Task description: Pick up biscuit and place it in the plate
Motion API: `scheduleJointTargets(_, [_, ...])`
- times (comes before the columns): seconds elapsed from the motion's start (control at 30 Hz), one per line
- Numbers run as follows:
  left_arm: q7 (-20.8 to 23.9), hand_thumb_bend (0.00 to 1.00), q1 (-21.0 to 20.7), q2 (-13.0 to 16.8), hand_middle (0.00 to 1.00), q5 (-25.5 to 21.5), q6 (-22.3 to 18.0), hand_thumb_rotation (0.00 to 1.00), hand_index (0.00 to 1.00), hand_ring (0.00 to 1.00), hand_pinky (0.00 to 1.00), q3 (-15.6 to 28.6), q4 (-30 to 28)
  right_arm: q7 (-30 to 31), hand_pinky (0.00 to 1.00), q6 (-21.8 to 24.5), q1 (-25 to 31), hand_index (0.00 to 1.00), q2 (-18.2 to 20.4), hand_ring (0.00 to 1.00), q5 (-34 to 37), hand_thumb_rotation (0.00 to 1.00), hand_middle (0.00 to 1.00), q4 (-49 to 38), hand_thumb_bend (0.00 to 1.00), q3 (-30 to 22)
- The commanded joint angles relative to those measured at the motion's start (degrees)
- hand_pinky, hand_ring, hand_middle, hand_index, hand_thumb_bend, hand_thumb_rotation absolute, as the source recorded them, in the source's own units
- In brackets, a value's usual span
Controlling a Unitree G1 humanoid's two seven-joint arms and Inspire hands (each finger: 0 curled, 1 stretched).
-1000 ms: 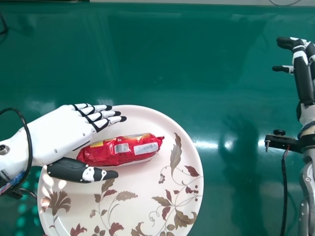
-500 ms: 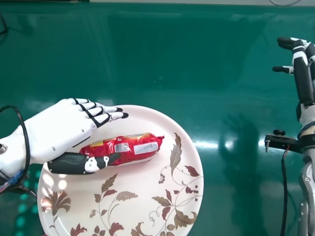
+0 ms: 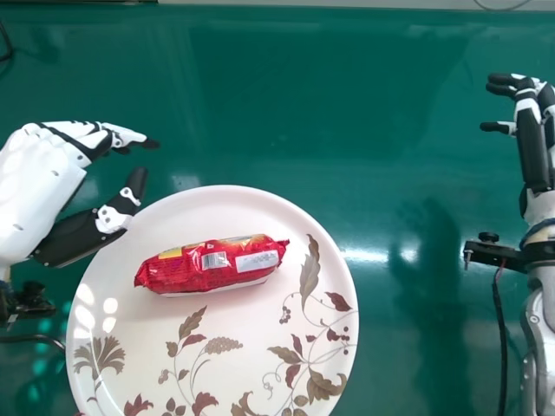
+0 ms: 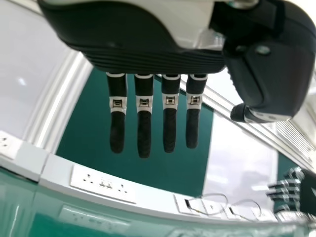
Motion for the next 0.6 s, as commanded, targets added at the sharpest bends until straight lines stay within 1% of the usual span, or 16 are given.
scheduleJointTargets(0.0, [1.9, 0.4, 1.5, -2.5, 0.69, -1.2, 1.0, 0.5, 0.69, 0.58, 0.49, 0.2, 1.2, -0.1, 0.61, -1.5, 1.3, 0.73, 0.3, 0.73, 0.8, 0.5, 0.78, 1.1, 0.39, -0.5])
scheduleJointTargets(0.07, [3.2, 0.41, 2.0, -4.8, 0.68, -1.3, 2.1, 0.48, 0.68, 0.58, 0.49, -0.8, 2.0, -0.2, 0.63, -1.9, 1.7, 0.74, 0.4, 0.75, 1.1, 0.47, 0.79, 1.4, 0.39, -0.6])
scheduleJointTargets(0.1, [3.6, 0.41, 2.3, -5.8, 0.68, -1.3, 2.5, 0.48, 0.69, 0.58, 0.49, -1.3, 2.3, -0.4, 0.64, -2.1, 1.9, 0.74, 0.4, 0.75, 1.0, 0.47, 0.79, 1.6, 0.39, -0.5])
scheduleJointTargets(0.17, [4.5, 0.4, 2.5, -7.6, 0.68, -1.5, 2.9, 0.44, 0.68, 0.58, 0.48, -2.4, 3.1, -0.6, 0.64, -2.0, 2.3, 0.74, 0.5, 0.75, 0.9, 0.51, 0.79, 1.6, 0.42, -0.6])
scheduleJointTargets(0.23, [5.2, 0.4, 2.7, -9.5, 0.66, -1.6, 3.6, 0.43, 0.67, 0.58, 0.49, -3.6, 3.4, -0.7, 0.64, -1.6, 2.6, 0.74, 0.5, 0.76, 0.9, 0.51, 0.79, 1.2, 0.42, -0.6])
scheduleJointTargets(0.3, [5.3, 0.41, 3.2, -11.6, 0.65, -2.6, 5.3, 0.44, 0.67, 0.58, 0.48, -4.9, 2.8, -0.7, 0.66, -1.3, 3.0, 0.74, 0.3, 0.76, 0.7, 0.5, 0.78, 0.8, 0.4, -0.6])
scheduleJointTargets(0.33, [5.7, 0.42, 3.3, -12.9, 0.65, -3.8, 5.6, 0.43, 0.66, 0.58, 0.48, -5.6, 3.2, -0.8, 0.66, -1.0, 3.3, 0.75, 0.7, 0.75, 0.7, 0.49, 0.78, 0.6, 0.4, -0.5])
scheduleJointTargets(0.4, [6.4, 0.4, 3.4, -15.0, 0.64, -5.1, 6.4, 0.37, 0.65, 0.58, 0.47, -6.6, 3.7, -1.3, 0.68, -1.4, 3.9, 0.75, 1.2, 0.76, 0.7, 0.48, 0.78, 0.9, 0.41, -0.3])
scheduleJointTargets(0.47, [7.1, 0.39, 3.6, -16.8, 0.65, -5.3, 7.7, 0.36, 0.65, 0.59, 0.48, -7.3, 3.6, -1.6, 0.66, -2.2, 4.3, 0.74, 1.4, 0.75, 0.6, 0.47, 0.77, 1.5, 0.4, -0.4])
scheduleJointTargets(0.5, [7.5, 0.4, 3.8, -17.7, 0.65, -5.7, 8.2, 0.38, 0.65, 0.6, 0.49, -7.6, 3.6, -1.9, 0.65, -2.8, 4.6, 0.74, 1.4, 0.75, 0.4, 0.45, 0.77, 1.9, 0.39, -0.5])
scheduleJointTargets(0.53, [8.1, 0.4, 3.8, -18.3, 0.66, -5.9, 7.8, 0.39, 0.66, 0.61, 0.5, -7.9, 4.2, -2.3, 0.64, -3.1, 4.8, 0.74, 1.5, 0.74, 0.1, 0.44, 0.77, 2.2, 0.38, -0.5])
scheduleJointTargets(0.57, [8.9, 0.39, 3.8, -18.8, 0.65, -6.2, 7.2, 0.38, 0.66, 0.61, 0.5, -7.9, 5.2, -2.6, 0.64, -3.4, 5.4, 0.73, 1.5, 0.74, -0.5, 0.45, 0.77, 2.1, 0.38, -0.3])
